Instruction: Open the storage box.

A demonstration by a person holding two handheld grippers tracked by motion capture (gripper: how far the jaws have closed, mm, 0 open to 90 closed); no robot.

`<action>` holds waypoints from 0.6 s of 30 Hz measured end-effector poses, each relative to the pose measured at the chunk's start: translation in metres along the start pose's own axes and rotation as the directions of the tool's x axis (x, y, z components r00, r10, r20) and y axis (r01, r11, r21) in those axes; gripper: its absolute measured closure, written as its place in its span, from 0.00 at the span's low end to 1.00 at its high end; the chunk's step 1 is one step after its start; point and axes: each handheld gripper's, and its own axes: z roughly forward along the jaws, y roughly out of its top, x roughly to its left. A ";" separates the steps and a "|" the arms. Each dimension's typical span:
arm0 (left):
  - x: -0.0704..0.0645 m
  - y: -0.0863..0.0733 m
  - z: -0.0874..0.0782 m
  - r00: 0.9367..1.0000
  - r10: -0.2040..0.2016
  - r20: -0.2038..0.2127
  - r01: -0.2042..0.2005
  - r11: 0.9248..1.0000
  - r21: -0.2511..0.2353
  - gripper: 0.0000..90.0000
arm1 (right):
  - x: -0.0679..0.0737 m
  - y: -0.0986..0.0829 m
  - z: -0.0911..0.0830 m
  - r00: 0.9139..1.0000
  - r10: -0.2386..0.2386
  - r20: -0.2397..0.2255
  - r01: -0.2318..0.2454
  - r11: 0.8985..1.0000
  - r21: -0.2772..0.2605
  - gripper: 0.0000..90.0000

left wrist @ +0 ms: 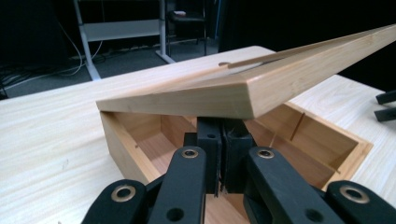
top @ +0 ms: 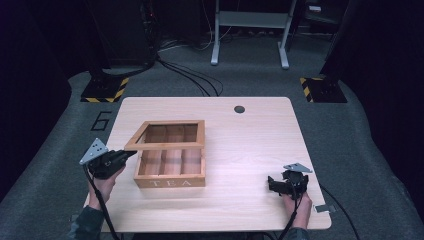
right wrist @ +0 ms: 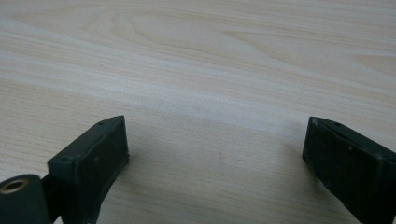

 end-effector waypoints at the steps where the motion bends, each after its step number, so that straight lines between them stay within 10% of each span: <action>1: 0.001 0.002 0.001 1.000 -0.001 -0.002 0.001 1.000 0.000 0.98 | 0.000 0.000 0.000 1.000 0.000 0.000 0.000 1.000 0.000 0.07; 18: 0.010 0.033 0.010 0.999 0.042 0.010 -0.042 0.999 0.010 0.97 | 0.000 0.000 0.000 1.000 -0.001 -0.001 0.001 1.000 0.001 0.07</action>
